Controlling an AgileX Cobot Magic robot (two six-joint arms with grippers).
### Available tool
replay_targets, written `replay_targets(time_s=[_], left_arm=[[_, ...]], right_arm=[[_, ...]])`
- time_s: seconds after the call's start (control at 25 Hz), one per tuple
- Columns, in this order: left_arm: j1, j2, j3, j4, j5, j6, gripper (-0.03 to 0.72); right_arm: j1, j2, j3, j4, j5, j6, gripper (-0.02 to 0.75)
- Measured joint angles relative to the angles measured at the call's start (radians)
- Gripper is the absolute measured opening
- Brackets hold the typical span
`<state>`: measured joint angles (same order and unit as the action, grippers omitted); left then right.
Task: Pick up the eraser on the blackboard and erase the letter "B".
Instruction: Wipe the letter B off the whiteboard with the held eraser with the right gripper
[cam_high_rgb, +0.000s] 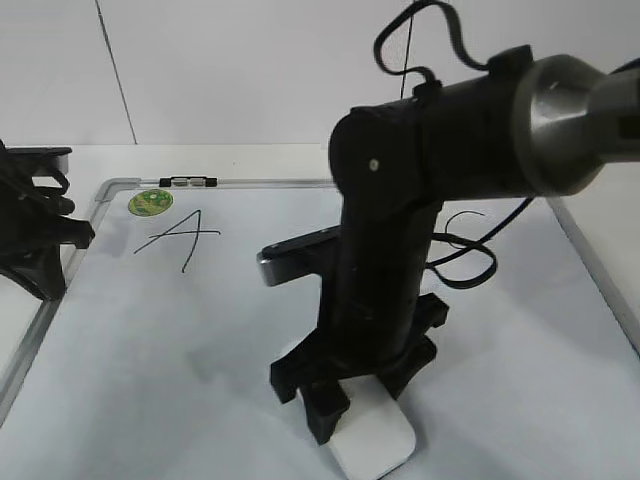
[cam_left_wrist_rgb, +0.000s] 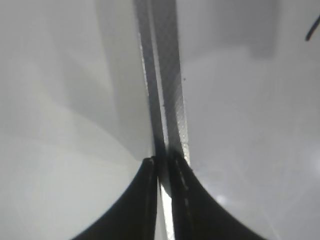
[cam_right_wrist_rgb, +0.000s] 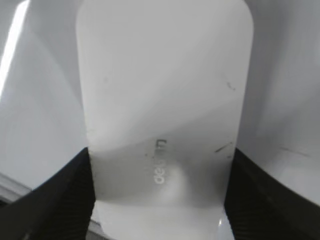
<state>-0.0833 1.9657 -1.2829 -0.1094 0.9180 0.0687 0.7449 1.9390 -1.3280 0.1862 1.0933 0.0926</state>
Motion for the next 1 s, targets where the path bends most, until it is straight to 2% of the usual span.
replay_targets(time_s=[0.2, 0.4, 0.68, 1.0], left_arm=[[0.000, 0.000, 0.000, 0.002, 0.000, 0.000, 0.034], [0.000, 0.000, 0.000, 0.003, 0.003, 0.000, 0.034], [0.000, 0.000, 0.000, 0.003, 0.003, 0.000, 0.034], [0.000, 0.000, 0.000, 0.003, 0.003, 0.000, 0.034]], right_arm=[[0.105, 0.029, -0.030, -0.012, 0.006, -0.002, 0.564], [0.116, 0.039, -0.046, -0.017, 0.021, -0.002, 0.564], [0.061, 0.041, -0.048, -0.010, 0.029, 0.012, 0.564], [-0.104, 0.041, -0.054, -0.081, 0.043, 0.019, 0.564]])
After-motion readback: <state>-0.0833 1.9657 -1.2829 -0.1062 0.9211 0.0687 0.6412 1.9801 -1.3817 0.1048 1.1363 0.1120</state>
